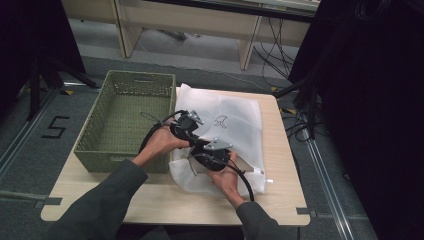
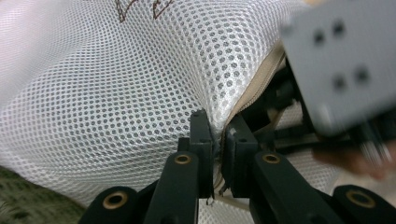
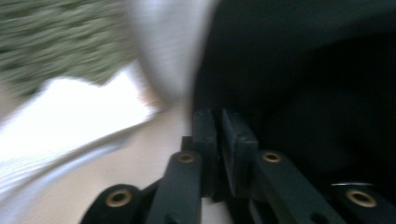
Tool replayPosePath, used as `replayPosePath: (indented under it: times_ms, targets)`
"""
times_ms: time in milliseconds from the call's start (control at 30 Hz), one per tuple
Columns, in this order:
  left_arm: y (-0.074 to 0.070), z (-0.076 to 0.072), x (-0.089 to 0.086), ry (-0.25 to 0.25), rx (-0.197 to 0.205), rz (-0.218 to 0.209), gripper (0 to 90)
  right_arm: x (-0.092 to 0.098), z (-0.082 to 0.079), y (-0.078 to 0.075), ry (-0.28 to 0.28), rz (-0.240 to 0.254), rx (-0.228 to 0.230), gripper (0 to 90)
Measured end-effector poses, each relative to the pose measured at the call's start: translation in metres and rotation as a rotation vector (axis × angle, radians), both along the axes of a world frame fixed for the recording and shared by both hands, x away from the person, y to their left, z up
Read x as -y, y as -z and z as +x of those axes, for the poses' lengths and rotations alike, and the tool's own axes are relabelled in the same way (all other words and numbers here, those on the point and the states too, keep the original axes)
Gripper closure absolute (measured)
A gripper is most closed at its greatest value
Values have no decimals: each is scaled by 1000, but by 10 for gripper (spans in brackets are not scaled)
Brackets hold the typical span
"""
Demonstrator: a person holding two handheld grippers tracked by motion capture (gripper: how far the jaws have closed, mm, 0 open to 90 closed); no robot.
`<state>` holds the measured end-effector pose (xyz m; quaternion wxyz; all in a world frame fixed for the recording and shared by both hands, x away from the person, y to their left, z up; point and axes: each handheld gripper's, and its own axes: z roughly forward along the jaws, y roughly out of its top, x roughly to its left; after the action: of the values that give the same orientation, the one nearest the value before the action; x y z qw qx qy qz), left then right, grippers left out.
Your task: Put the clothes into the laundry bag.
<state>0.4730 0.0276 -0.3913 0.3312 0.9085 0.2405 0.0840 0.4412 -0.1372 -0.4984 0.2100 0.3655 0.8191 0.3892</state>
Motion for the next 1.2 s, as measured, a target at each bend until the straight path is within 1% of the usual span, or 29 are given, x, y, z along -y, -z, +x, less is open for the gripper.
replayPosePath:
  times_ms: [33,133,167,200,233,267,300,333,367,400,433,467,500,533,600,633,667,700,733,767,800,833,900,933,967,1067,1100,1167,1200]
  targets:
    - [0,0,-1,6,0,-2,834,3,3,-1,30,19,-15,878]
    - [1,1,-5,16,1,14,835,14,10,-1,71,16,11,890]
    - [2,0,-6,4,-9,5,835,16,11,-1,80,11,8,892]
    - [4,-1,-4,-13,-13,-21,835,18,13,-1,94,10,18,892]
    - [3,-1,-6,12,-11,9,835,19,14,-2,106,19,8,893]
    - [4,-1,-6,14,-15,5,835,21,17,-2,113,12,25,896]
    - [5,-1,-6,15,-18,2,835,22,18,-3,118,10,8,896]
    - [6,-2,-5,0,-22,-14,836,22,20,-2,125,11,19,900]
    - [7,-2,-4,0,-30,-12,838,22,20,-2,137,9,-2,900]
    - [8,-3,-2,-10,-33,-36,840,24,24,-1,132,1,24,900]
    - [8,-4,-2,-3,-37,-34,842,24,26,-2,154,16,12,900]
    - [8,-3,-3,19,-39,-10,843,25,29,-1,157,8,33,900]
    - [8,-3,-3,27,-42,-6,844,25,30,-2,165,15,4,900]
    - [8,-3,-3,29,-45,-9,844,27,34,-1,176,0,32,900]
    - [8,-3,-2,36,-55,-19,845,28,40,0,191,-15,44,900]
    - [9,-3,-2,35,-52,-19,844,27,41,-1,213,-3,37,900]
    - [9,-3,-1,33,-51,-17,843,28,43,0,218,-8,44,900]
    - [10,-2,-1,33,-49,-10,843,27,42,-1,231,7,21,900]
    - [10,-2,-1,33,-53,-10,843,27,42,-2,225,20,8,897]
    - [11,-3,0,28,-52,-14,841,28,40,-5,217,14,3,889]
    - [11,-3,-1,26,-50,-13,840,29,40,-5,202,6,20,884]
    - [11,-3,-1,26,-47,-15,838,32,37,-8,187,4,9,879]
    - [10,-3,-1,26,-44,-14,834,36,32,-14,167,29,-19,864]
    - [10,-3,-1,26,-42,-12,833,38,27,-19,155,48,-53,855]
    - [10,-2,-1,24,-42,-13,829,43,22,-22,135,59,-42,852]
    - [11,-2,-1,21,-35,-11,829,52,9,-30,91,37,-65,846]
    - [11,-2,0,18,-36,-19,828,55,4,-31,79,14,-64,848]
    - [11,-2,1,21,-27,-8,828,63,-3,-29,67,-16,-108,851]
    - [12,-3,3,4,-29,-28,828,66,-6,-26,63,-29,-131,851]
